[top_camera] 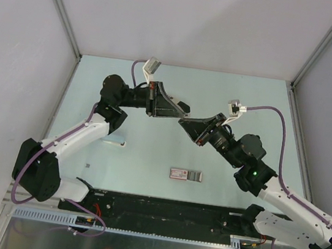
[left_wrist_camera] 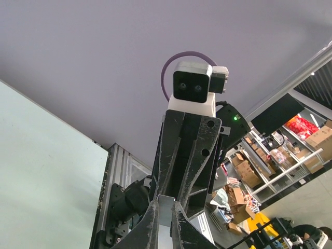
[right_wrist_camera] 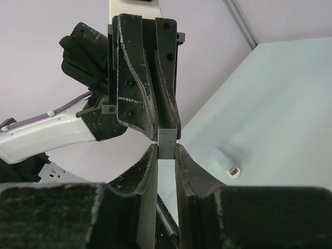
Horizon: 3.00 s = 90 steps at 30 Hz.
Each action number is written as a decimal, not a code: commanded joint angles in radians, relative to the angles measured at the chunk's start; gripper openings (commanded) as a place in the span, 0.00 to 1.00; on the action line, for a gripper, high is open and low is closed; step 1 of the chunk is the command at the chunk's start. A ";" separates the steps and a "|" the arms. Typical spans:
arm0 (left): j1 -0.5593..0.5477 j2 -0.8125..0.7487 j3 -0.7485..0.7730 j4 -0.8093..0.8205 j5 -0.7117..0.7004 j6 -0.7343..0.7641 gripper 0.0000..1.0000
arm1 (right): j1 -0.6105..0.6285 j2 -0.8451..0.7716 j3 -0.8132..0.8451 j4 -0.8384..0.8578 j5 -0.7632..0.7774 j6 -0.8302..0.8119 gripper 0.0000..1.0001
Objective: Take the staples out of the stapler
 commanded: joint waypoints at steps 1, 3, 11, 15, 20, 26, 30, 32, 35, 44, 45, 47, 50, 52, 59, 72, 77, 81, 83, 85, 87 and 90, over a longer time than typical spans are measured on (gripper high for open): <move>-0.003 -0.030 0.001 -0.009 -0.009 0.030 0.15 | 0.001 0.000 0.047 0.040 0.004 -0.020 0.16; -0.003 -0.032 0.001 -0.011 -0.006 0.032 0.17 | 0.002 0.001 0.047 0.038 0.007 -0.021 0.13; 0.001 -0.039 0.027 -0.095 -0.008 0.087 0.65 | 0.002 -0.009 0.049 -0.024 0.017 -0.034 0.07; 0.026 -0.039 0.074 -0.231 -0.022 0.177 0.77 | -0.002 -0.034 0.061 -0.199 0.036 -0.048 0.07; 0.070 -0.028 0.200 -0.676 -0.183 0.545 0.79 | -0.009 -0.072 0.068 -0.513 0.119 -0.042 0.08; 0.073 0.003 0.222 -1.005 -0.407 0.949 0.77 | 0.043 0.022 0.048 -0.841 0.238 0.032 0.05; 0.074 0.000 0.173 -1.072 -0.465 1.064 0.76 | 0.121 0.114 0.000 -0.894 0.341 0.112 0.02; 0.074 -0.018 0.150 -1.083 -0.469 1.088 0.76 | 0.131 0.155 -0.024 -0.892 0.366 0.153 0.02; 0.074 -0.038 0.128 -1.092 -0.466 1.109 0.76 | 0.143 0.203 -0.056 -0.860 0.378 0.188 0.02; 0.073 -0.050 0.092 -1.107 -0.441 1.115 0.74 | 0.155 0.299 -0.064 -0.866 0.383 0.209 0.02; 0.073 -0.050 0.091 -1.107 -0.439 1.115 0.74 | 0.155 0.303 -0.065 -0.871 0.384 0.209 0.02; 0.072 -0.052 0.091 -1.107 -0.435 1.115 0.74 | 0.157 0.307 -0.065 -0.876 0.385 0.211 0.02; 0.069 -0.052 0.093 -1.108 -0.429 1.114 0.73 | 0.157 0.316 -0.064 -0.886 0.385 0.215 0.02; 0.066 -0.052 0.095 -1.108 -0.427 1.112 0.73 | 0.157 0.320 -0.065 -0.893 0.385 0.218 0.02; 0.059 -0.054 0.096 -1.107 -0.428 1.112 0.73 | 0.157 0.338 -0.064 -0.910 0.383 0.222 0.02; 0.056 -0.070 0.093 -1.106 -0.420 1.111 0.73 | 0.157 0.355 -0.064 -0.930 0.388 0.234 0.02; 0.054 -0.077 0.088 -1.106 -0.418 1.111 0.73 | 0.157 0.355 -0.064 -0.940 0.403 0.239 0.03; 0.054 -0.079 0.088 -1.107 -0.416 1.112 0.73 | 0.156 0.364 -0.064 -0.940 0.401 0.242 0.03; 0.054 -0.080 0.088 -1.106 -0.416 1.112 0.73 | 0.156 0.369 -0.064 -0.936 0.401 0.241 0.03; 0.054 -0.081 0.087 -1.105 -0.415 1.112 0.73 | 0.156 0.373 -0.064 -0.936 0.400 0.239 0.04; 0.054 -0.081 0.087 -1.106 -0.416 1.112 0.73 | 0.157 0.376 -0.064 -0.934 0.401 0.238 0.04; 0.054 -0.084 0.086 -1.106 -0.416 1.112 0.73 | 0.157 0.382 -0.064 -0.932 0.401 0.236 0.05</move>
